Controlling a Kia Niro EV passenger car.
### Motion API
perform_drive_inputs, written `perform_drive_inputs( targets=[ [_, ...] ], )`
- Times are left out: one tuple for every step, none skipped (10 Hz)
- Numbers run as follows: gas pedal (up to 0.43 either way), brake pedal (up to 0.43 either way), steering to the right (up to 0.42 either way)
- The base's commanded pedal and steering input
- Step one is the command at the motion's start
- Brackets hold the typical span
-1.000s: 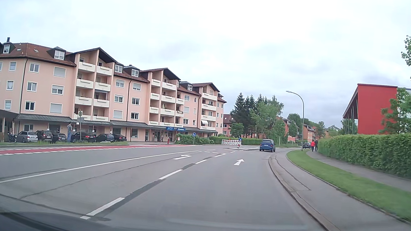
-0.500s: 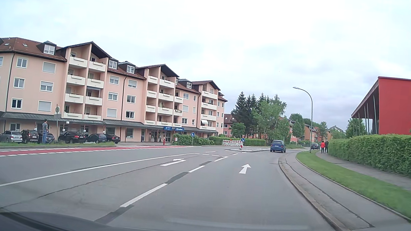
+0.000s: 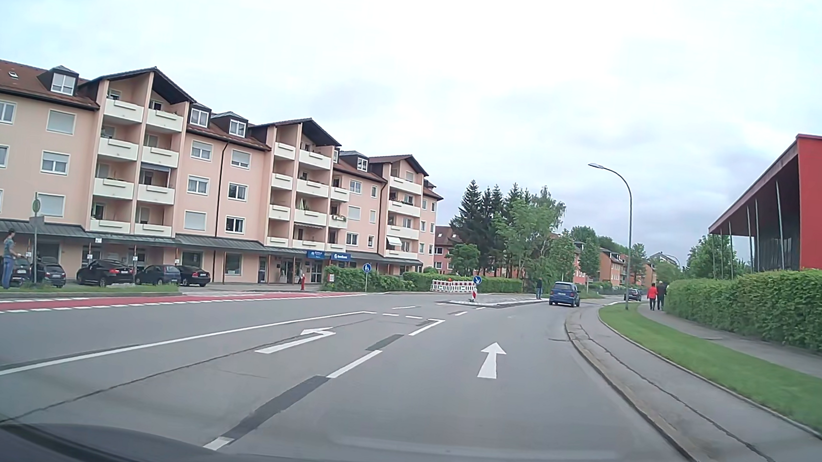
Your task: Follow the waypoints while adhering to traffic rules and regulations
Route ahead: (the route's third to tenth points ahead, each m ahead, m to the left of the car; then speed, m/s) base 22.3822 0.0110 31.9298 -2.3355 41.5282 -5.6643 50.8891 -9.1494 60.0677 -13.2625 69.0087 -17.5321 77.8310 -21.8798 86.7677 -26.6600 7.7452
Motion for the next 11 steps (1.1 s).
perform_drive_inputs(
  targets=[
    [0.15, 0.0, 0.035],
    [0.15, 0.0, 0.036],
    [0.15, 0.0, 0.037],
    [0.087, 0.0, 0.037],
    [0.0, 0.0, 0.037],
    [0.0, 0.0, 0.038],
    [0.0, 0.0, 0.037],
    [0.0, 0.0, 0.037],
    [0.0, 0.0, 0.038],
    [0.0, 0.0, 0.04],
    [0.0, 0.037, 0.042]
  ],
)
